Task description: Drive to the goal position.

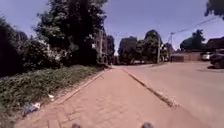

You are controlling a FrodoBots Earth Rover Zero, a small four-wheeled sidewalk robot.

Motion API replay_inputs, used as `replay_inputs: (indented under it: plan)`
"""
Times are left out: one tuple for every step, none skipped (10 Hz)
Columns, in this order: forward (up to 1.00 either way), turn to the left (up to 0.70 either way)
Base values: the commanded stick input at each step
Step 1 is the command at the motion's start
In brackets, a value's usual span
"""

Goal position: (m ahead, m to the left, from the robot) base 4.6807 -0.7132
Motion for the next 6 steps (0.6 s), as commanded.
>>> replay_inputs:
  plan:
    - [0.7, 0.0]
    - [0.7, 0.0]
    - [0.7, 0.0]
    - [0.7, 0.0]
    - [0.7, 0.0]
    - [0.7, 0.0]
